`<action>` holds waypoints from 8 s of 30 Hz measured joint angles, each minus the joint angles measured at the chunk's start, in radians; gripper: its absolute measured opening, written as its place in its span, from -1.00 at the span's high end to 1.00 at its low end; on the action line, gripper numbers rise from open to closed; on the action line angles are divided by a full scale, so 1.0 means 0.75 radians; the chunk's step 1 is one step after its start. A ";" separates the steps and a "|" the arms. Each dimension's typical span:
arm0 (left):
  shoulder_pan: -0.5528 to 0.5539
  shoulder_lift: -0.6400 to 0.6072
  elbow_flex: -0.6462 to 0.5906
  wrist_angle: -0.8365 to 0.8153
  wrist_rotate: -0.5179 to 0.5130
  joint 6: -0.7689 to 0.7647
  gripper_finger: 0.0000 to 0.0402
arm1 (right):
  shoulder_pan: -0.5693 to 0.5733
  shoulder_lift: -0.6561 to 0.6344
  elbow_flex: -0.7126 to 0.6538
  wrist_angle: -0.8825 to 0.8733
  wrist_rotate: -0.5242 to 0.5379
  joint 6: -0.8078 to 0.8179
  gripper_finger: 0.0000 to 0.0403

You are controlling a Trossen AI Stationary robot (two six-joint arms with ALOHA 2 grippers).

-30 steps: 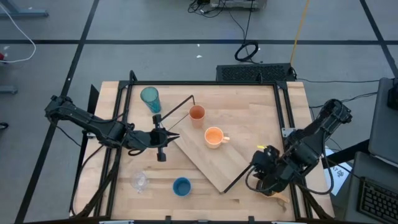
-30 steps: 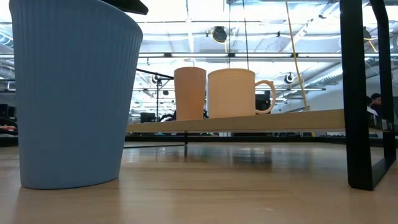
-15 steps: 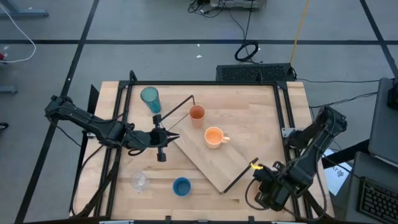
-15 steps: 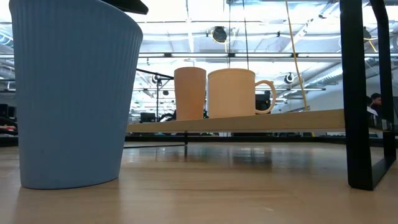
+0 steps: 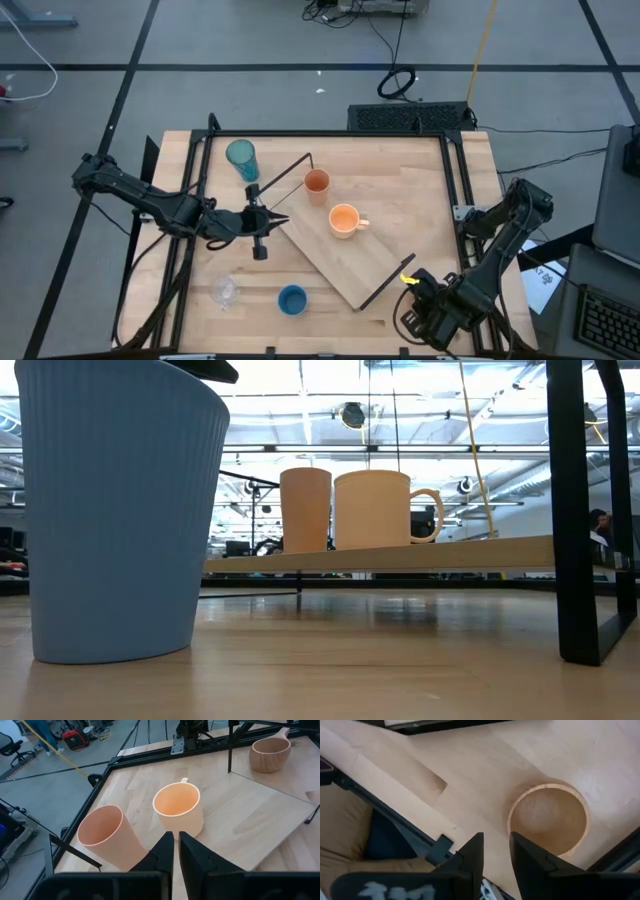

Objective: Stack small to large cups/mugs on shelf
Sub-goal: Put the brown mug on the shelf

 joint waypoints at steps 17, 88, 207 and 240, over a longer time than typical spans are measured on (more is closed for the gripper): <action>-0.001 0.000 0.000 -0.001 0.023 -0.010 0.85 | -0.001 0.072 0.000 -0.027 -0.046 0.037 0.43; -0.003 0.000 0.000 0.005 0.047 -0.023 0.85 | -0.038 0.072 -0.317 0.396 -0.174 -0.196 0.91; -0.003 0.000 0.000 0.010 0.057 -0.016 0.85 | -0.650 -0.123 0.560 -0.050 0.252 -1.809 0.91; -0.003 0.000 0.000 0.010 0.057 -0.014 0.85 | -0.760 0.106 0.560 -0.079 -0.060 -1.713 0.90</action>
